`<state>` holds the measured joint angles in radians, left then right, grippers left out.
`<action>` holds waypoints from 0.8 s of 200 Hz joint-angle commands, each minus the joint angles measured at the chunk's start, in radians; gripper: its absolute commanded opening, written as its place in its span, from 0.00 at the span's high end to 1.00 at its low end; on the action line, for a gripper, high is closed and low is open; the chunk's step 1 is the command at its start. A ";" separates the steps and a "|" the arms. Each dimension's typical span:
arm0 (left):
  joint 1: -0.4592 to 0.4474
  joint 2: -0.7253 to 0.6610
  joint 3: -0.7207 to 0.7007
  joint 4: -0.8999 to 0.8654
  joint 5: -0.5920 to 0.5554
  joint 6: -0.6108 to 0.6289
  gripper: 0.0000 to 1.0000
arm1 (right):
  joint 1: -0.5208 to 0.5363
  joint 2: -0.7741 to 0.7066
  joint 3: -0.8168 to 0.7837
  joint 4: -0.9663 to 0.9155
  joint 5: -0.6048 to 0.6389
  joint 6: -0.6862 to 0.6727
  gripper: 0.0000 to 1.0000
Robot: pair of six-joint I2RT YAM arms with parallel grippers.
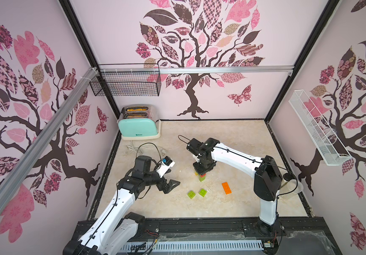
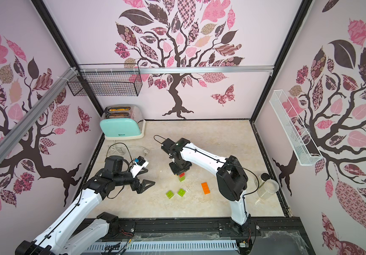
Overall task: Assemble a giraffe with lego
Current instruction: Assemble the lego brick with the lego brick.
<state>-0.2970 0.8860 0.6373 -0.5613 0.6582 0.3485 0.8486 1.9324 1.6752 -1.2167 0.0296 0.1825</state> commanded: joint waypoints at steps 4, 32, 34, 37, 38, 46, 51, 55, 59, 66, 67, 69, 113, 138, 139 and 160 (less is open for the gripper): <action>-0.001 -0.006 -0.008 0.014 0.003 0.012 0.02 | 0.006 0.032 -0.005 -0.008 -0.005 0.016 0.85; -0.002 -0.006 -0.013 0.017 0.009 0.013 0.02 | 0.006 0.037 -0.018 -0.012 -0.006 0.011 0.85; -0.003 -0.004 -0.013 0.017 0.009 0.013 0.02 | 0.006 0.039 -0.016 -0.018 -0.003 0.011 0.85; -0.002 -0.003 -0.010 0.016 0.009 0.014 0.02 | 0.007 0.040 -0.013 -0.027 0.001 0.011 0.85; -0.002 -0.003 -0.010 0.015 0.008 0.014 0.02 | 0.006 0.041 -0.014 -0.028 0.003 0.012 0.85; -0.003 0.000 -0.007 0.015 0.008 0.012 0.02 | 0.006 0.037 -0.018 -0.035 0.008 0.014 0.85; -0.003 -0.001 -0.007 0.016 0.008 0.011 0.02 | 0.006 0.032 -0.025 -0.031 0.007 0.014 0.85; -0.004 -0.003 -0.008 0.015 0.008 0.012 0.02 | 0.006 0.027 -0.029 -0.028 0.008 0.013 0.85; -0.005 -0.004 -0.009 0.016 0.008 0.012 0.02 | 0.006 0.023 -0.031 -0.026 0.009 0.009 0.85; -0.007 -0.005 -0.013 0.017 0.009 0.013 0.02 | 0.005 0.020 -0.031 -0.024 0.010 0.007 0.85; -0.007 -0.005 -0.013 0.017 0.009 0.013 0.02 | 0.005 0.020 -0.031 -0.025 0.011 0.006 0.85; -0.007 -0.005 -0.013 0.016 0.009 0.014 0.02 | 0.006 0.020 -0.030 -0.024 0.012 0.005 0.85; -0.007 -0.004 -0.013 0.018 0.008 0.014 0.02 | 0.007 0.010 -0.047 -0.011 -0.006 0.018 0.85; -0.007 0.003 -0.008 0.016 0.008 0.014 0.02 | 0.006 0.008 -0.029 -0.038 0.012 0.034 0.85; -0.007 0.003 -0.007 0.016 0.008 0.014 0.02 | 0.006 0.007 -0.029 -0.037 0.013 0.034 0.85; -0.009 -0.002 -0.014 0.021 0.010 0.013 0.02 | 0.006 -0.025 -0.035 -0.008 0.012 0.039 0.85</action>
<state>-0.3016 0.8864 0.6373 -0.5613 0.6582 0.3485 0.8486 1.9285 1.6669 -1.2182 0.0292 0.2031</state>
